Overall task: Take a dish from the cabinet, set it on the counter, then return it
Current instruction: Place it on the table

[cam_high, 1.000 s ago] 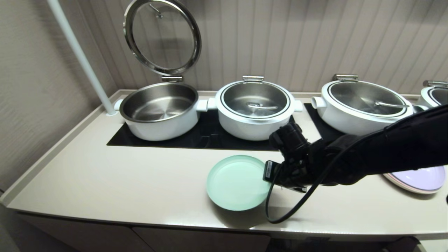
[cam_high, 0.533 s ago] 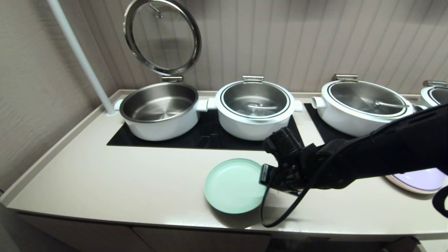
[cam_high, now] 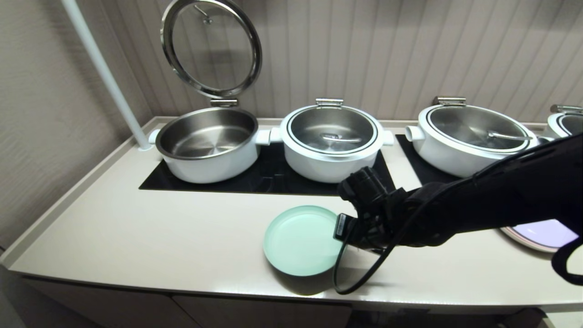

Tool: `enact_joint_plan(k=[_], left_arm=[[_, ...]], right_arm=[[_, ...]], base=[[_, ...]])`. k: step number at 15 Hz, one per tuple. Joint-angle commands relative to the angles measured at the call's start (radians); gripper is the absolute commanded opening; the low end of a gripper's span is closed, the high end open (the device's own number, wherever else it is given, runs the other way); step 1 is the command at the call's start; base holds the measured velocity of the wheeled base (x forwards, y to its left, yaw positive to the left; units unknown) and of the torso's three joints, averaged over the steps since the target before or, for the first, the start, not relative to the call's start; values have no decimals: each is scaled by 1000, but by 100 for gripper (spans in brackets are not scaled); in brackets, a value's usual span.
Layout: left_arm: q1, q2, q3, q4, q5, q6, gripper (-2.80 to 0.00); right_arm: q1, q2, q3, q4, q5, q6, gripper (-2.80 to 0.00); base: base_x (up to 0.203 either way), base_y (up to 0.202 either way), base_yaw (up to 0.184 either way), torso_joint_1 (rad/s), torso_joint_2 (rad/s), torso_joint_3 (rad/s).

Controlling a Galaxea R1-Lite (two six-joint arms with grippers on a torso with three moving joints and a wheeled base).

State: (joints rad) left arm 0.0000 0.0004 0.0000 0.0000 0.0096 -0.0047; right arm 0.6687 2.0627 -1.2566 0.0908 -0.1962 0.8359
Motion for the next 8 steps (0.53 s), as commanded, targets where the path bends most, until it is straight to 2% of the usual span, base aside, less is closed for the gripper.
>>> enact_joint_plan(k=[1,5,6,8], left_arm=[[0,0,0,0,1,0,-280],[0,0,0,0,0,0,-280],[0,0,0,0,0,0,-280],[0,0,0,0,0,0,-280]], right_arm=[[3,0,5,1,-3,12,-280],[2,2,3,1,-6,12,-280],[2,2,5,1,-6,12,0],[2,2,6,1,-6,12,0]], base=[[0,0,0,0,0,0],[0,0,0,0,0,0],[0,0,0,0,0,0],[0,0,0,0,0,0]])
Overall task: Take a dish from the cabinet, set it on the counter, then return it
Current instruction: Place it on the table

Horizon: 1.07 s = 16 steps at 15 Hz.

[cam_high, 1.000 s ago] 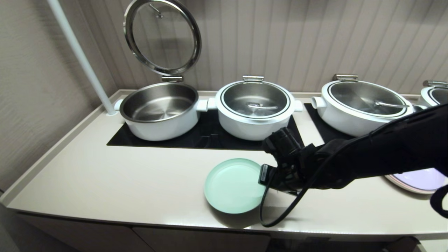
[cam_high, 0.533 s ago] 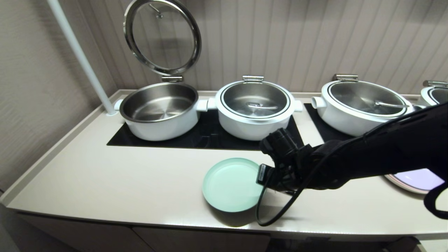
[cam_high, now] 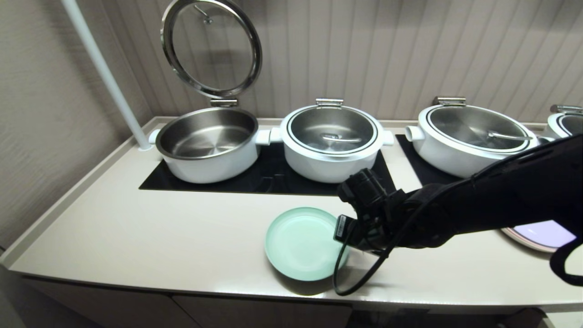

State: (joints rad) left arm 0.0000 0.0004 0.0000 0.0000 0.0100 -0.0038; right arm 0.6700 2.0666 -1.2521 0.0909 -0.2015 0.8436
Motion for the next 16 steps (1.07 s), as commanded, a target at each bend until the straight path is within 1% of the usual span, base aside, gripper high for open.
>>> enact_joint_plan(k=[1,6,10,13,15,16], left_arm=[[0,0,0,0,1,-1,-280],[0,0,0,0,0,-1,-280],[0,0,0,0,1,-1,-280],[0,0,0,0,1,-1,-280],[0,0,0,0,1,-1,-280],[0,0,0,0,0,-1,-280]], right_arm=[[0,2,2,1,-1,5,0],[0,6,6,4,-6,5,0],[0,0,10,8,-45,-7,0],[0,-18,10,4,-84,-52,0],[-2,-37,10,2,-94,-78,0],[-4,-49,10,0,-95,-88,-280]], base=[[0,0,0,0,0,0],[0,0,0,0,0,0],[0,0,0,0,0,0],[0,0,0,0,0,0],[0,0,0,0,0,0],[0,0,0,0,0,0]])
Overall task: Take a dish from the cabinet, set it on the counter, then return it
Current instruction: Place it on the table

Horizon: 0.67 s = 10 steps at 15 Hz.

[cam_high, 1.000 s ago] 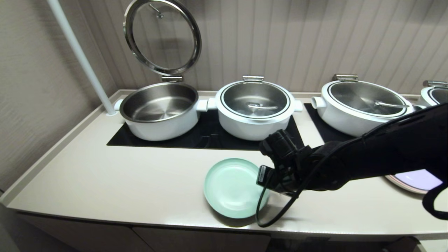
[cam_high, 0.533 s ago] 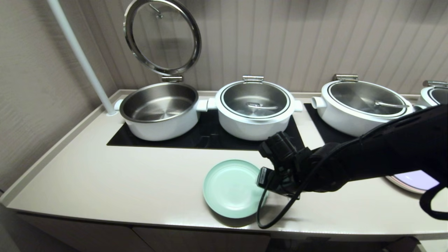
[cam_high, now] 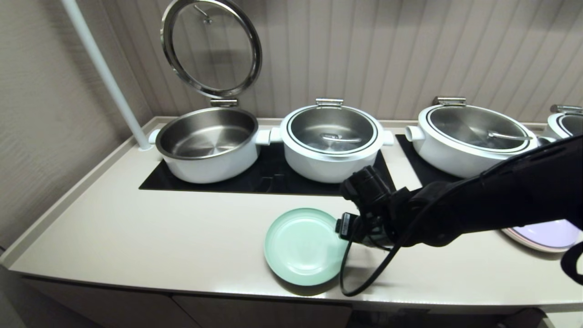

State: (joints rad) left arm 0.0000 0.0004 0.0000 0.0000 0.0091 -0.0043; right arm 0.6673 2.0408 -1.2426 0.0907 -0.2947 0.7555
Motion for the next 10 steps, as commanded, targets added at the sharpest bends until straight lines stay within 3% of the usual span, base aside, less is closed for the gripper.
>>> enact_joint_plan(k=[1,7,10], left_arm=[[0,0,0,0,1,0,-280],[0,0,0,0,0,0,-280],[0,0,0,0,1,0,-280]], right_arm=[[-3,-37,0,1,-8,-10,-280],[-14,-132,80,-98,-99,-234,-280],[-44,-185,167,-295,-143,-407,-280]], base=[[0,0,0,0,0,0],[0,0,0,0,0,0],[0,0,0,0,0,0]])
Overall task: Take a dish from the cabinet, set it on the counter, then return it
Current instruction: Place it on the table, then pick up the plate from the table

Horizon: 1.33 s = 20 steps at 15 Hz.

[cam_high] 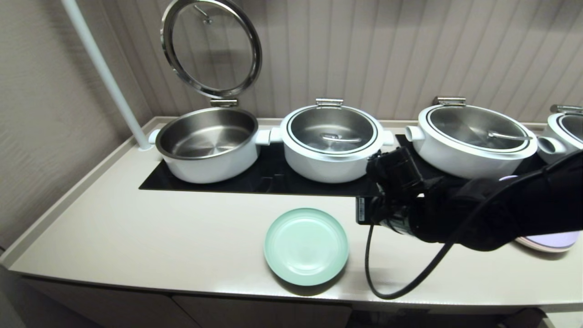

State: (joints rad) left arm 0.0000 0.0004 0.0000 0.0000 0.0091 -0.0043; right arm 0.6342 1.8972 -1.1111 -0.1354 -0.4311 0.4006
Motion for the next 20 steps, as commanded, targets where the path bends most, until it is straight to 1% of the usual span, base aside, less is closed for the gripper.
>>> enact_joint_plan(k=[1,2,3,6,7,8,10,16,18,20], left_arm=[[0,0,0,0,0,0,-280],[0,0,0,0,0,0,-280],[0,0,0,0,2,0,-280],[0,0,0,0,0,0,-280],[0,0,0,0,2,0,-280],[0,0,0,0,1,0,-280],[0,0,0,0,1,0,-280],[0,0,0,0,1,0,-280],[0,0,0,0,0,0,-280],[0,0,0,0,1,0,-280]], right_arm=[[-26,-61,75,-180,-12,-131,-280],[-44,-75,110,-299,-14,-215,-280],[-73,-83,143,-447,-14,-324,-280],[-187,-71,188,-900,-9,-631,-280],[-238,-66,198,-1013,-7,-728,-280],[-278,-69,218,-1077,-7,-786,-280],[-313,-124,275,-1085,-14,-801,-280],[-444,-362,587,-1041,-36,-810,-280],[-475,-467,680,-1004,-40,-812,-280],[-490,-586,737,-931,-41,-819,-280]], base=[[0,0,0,0,0,0],[0,0,0,0,0,0],[0,0,0,0,0,0],[0,0,0,0,0,0],[0,0,0,0,0,0],[0,0,0,0,0,0],[0,0,0,0,0,0],[0,0,0,0,0,0],[0,0,0,0,0,0],[0,0,0,0,0,0]])
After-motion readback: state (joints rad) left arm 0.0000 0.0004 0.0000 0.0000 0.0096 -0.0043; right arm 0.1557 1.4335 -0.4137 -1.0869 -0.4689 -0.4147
